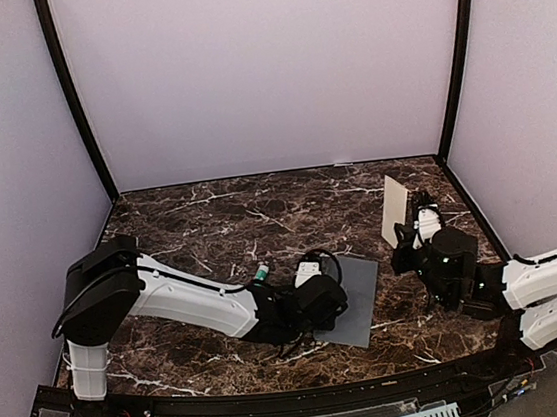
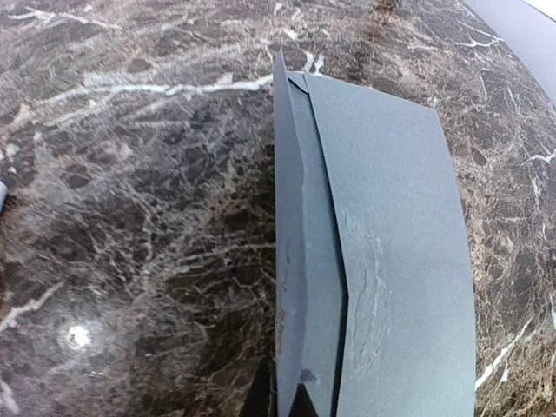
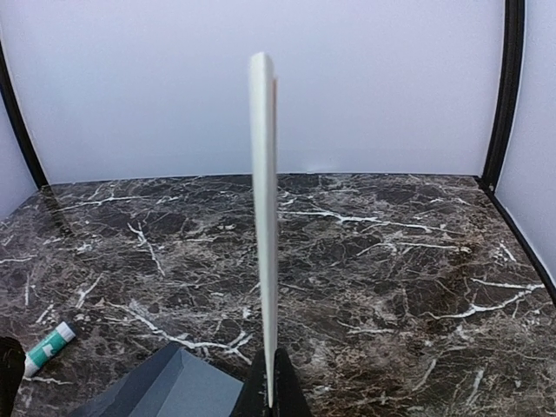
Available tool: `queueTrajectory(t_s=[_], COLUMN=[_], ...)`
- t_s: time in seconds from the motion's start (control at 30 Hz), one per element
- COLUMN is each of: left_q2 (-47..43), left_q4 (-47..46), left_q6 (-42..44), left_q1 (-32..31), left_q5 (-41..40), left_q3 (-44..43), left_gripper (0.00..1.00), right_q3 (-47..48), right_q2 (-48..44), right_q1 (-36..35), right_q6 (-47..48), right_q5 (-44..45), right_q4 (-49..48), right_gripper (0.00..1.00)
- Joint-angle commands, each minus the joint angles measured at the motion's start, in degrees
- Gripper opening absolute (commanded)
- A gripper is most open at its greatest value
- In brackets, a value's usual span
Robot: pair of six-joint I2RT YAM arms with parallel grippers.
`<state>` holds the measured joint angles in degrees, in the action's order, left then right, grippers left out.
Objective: Place the letter into the envelope and seal it
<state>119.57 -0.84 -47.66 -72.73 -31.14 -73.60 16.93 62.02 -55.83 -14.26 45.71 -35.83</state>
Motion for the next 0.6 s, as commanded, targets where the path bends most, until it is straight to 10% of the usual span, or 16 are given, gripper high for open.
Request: queueTrajectory(t_s=[0.0, 0.57], left_q2=[-9.62, -30.65], left_q4=[-3.93, -24.83], left_q6=[6.74, 29.96], left_q1=[1.31, 3.43], left_q5=[-4.53, -13.42], left_q3=[4.37, 22.53], left_gripper=[0.0, 0.0], right_q3=[6.5, 19.94], right_q2=[-5.49, -10.21], right_q1=[-0.19, -0.26], right_q6=[-5.05, -21.5], right_q5=[-4.45, -28.33], right_q4=[10.94, 27.86], right_gripper=[0.0, 0.0])
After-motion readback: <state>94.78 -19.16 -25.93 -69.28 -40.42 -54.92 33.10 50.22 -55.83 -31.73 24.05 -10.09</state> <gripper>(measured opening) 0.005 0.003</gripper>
